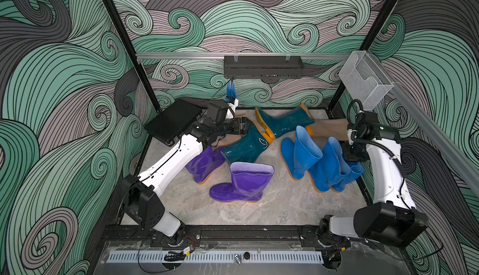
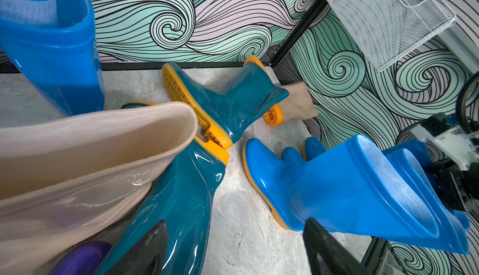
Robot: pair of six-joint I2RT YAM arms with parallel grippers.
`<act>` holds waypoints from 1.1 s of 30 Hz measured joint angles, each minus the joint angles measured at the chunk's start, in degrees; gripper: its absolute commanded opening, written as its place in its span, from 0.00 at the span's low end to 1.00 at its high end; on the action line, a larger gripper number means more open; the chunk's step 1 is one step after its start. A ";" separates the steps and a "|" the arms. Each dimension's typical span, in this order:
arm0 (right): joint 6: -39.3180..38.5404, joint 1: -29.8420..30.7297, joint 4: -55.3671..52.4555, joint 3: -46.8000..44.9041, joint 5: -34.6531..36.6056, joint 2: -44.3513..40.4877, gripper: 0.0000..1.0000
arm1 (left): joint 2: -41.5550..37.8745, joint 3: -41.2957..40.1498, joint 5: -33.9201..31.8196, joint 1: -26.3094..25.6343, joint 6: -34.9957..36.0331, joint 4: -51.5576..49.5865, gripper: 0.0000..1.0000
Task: Match and arrange rain boots in pairs
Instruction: Pair a pair of rain boots at the center of the board.
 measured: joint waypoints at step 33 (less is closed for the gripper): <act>9.40 23.30 10.40 14.36 -6.67 -6.56 0.89 | 18.38 36.46 -17.90 7.10 13.38 -18.10 0.93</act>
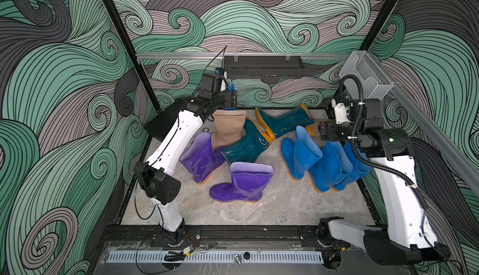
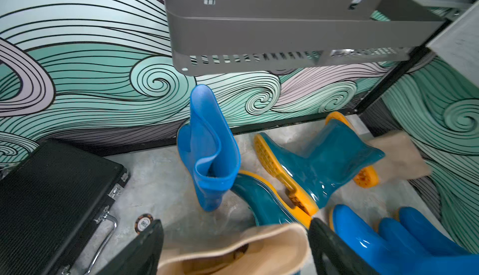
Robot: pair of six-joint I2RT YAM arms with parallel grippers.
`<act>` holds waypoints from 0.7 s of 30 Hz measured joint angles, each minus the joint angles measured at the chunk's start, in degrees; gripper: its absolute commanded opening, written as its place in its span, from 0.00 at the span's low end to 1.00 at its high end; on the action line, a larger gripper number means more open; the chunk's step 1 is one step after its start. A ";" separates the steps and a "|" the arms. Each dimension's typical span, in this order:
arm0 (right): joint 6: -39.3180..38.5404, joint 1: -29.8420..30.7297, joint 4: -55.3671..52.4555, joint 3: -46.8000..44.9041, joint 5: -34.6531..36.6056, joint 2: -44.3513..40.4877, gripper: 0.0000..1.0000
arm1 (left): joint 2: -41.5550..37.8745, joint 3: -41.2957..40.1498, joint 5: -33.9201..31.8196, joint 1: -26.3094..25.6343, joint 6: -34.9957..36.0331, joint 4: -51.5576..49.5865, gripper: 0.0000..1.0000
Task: Match and arrange rain boots in pairs
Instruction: Pair a pair of rain boots at the center of the board, then pick up the rain boot at the center of the board.
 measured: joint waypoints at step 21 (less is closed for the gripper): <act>3.32 10.25 2.75 3.08 1.20 13.75 0.89 | 22.95 18.67 6.25 3.37 3.04 -4.85 0.00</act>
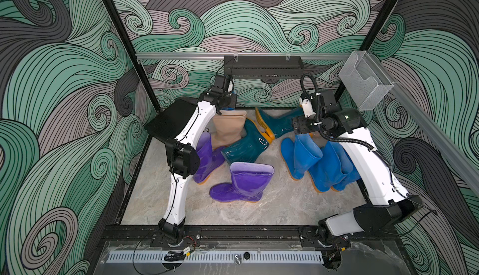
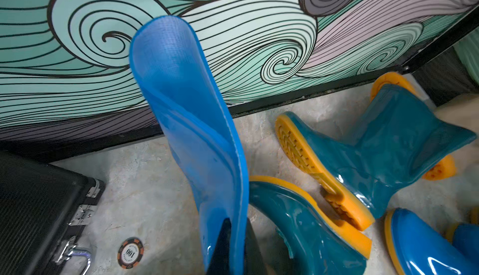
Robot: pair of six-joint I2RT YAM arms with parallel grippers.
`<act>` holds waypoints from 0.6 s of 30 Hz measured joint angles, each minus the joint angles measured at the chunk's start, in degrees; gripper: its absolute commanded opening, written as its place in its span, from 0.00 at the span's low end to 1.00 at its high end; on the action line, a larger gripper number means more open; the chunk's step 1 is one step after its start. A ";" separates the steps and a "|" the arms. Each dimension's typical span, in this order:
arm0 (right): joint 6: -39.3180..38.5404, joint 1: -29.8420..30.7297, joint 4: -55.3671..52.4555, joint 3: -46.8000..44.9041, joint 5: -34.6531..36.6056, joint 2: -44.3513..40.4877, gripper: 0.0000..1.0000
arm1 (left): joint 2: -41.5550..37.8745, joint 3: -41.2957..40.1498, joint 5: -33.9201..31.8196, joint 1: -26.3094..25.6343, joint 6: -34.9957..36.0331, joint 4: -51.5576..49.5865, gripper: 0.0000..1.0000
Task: Match and arrange rain boots in pairs
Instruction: Pick up the rain boot at the center of the board.
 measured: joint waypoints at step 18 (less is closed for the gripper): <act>-2.25 7.37 12.31 3.28 -6.05 5.77 0.91 | -6.43 -0.13 10.14 -1.53 -19.89 3.34 0.00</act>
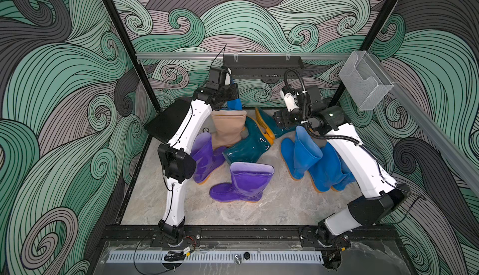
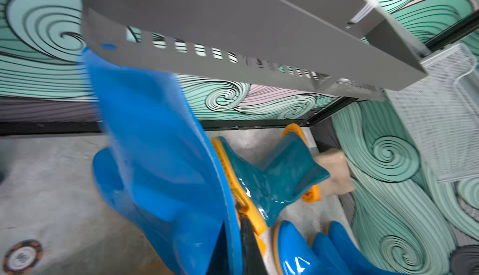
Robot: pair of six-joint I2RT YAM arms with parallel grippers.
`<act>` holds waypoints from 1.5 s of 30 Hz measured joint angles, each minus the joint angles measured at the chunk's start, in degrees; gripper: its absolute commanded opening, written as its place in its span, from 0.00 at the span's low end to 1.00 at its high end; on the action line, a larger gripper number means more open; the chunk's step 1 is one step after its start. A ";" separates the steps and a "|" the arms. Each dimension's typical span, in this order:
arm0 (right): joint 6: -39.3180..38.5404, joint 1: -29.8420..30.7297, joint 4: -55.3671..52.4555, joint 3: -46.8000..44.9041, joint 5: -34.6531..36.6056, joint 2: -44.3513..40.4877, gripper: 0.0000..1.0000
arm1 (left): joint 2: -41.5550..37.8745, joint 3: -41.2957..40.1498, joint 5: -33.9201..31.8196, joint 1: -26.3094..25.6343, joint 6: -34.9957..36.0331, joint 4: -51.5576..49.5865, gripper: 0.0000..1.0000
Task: Match and arrange rain boots in pairs
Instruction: Pick up the rain boot at the center of the board, then place the rain boot at the center of the board.
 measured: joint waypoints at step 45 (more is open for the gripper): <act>2.51 -5.38 -6.29 -14.45 13.11 -31.58 0.93 | -15.19 -12.76 4.66 -17.94 -3.61 3.74 0.00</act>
